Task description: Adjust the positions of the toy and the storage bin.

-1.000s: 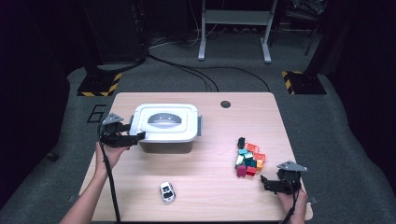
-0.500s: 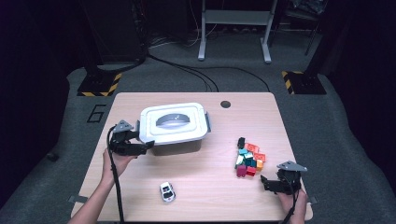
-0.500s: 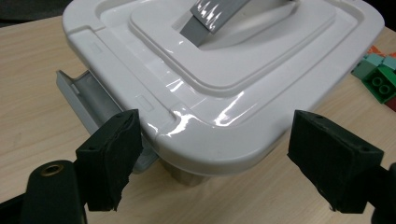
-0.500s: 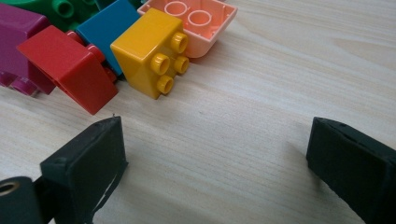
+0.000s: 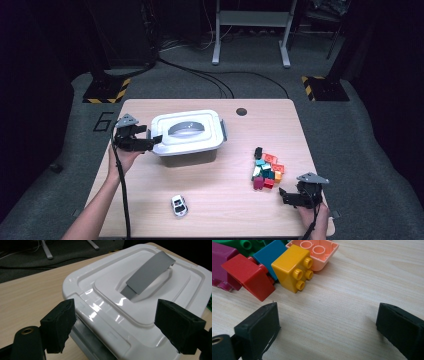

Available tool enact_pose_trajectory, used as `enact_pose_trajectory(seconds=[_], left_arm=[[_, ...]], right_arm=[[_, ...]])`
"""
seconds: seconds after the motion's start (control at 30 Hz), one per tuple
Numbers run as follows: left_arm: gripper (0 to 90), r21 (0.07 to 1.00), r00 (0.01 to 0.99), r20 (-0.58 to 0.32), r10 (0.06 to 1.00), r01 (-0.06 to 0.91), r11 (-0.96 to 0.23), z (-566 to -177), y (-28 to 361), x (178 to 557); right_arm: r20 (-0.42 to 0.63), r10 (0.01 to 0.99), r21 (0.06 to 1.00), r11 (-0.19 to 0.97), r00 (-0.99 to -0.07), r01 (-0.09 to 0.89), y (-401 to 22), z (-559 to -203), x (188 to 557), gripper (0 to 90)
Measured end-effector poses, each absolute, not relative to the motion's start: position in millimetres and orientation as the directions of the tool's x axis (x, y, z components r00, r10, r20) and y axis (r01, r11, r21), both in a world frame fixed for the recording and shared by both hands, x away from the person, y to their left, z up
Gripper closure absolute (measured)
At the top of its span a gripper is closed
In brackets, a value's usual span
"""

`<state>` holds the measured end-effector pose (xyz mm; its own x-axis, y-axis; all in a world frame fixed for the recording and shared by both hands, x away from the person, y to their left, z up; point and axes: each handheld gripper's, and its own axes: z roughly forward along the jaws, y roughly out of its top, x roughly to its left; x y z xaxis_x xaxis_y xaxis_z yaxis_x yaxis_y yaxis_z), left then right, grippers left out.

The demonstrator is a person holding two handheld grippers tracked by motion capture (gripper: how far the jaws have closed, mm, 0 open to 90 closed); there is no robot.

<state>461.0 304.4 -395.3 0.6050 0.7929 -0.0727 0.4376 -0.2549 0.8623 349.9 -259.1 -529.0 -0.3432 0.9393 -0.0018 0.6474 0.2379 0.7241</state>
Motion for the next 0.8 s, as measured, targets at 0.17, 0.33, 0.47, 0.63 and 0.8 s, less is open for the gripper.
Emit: enact_pose_trajectory(seconds=[0.17,0.33,0.47,0.63,0.8], left_arm=[[13.9,0.849,0.645,-0.033,0.764,0.421,-0.319,-389,284,469],[12.2,0.836,0.687,-0.012,0.726,0.405,-0.37,-387,267,478],[16.2,0.827,0.71,0.006,0.704,0.392,-0.402,-387,254,486],[30.7,0.827,0.751,0.015,0.661,0.362,-0.43,-387,240,492],[45.0,0.818,0.754,0.043,0.655,0.35,-0.456,-385,226,496]], right_arm=[[-0.001,0.939,0.724,0.237,-0.343,0.647,-259,-529,350,4.0],[0.0,0.938,0.726,0.237,-0.346,0.646,-259,-529,350,4.1],[0.001,0.938,0.726,0.238,-0.346,0.645,-259,-529,350,4.3],[0.002,0.938,0.727,0.238,-0.348,0.645,-259,-529,350,4.4],[0.002,0.937,0.727,0.238,-0.348,0.644,-259,-529,350,4.4]])
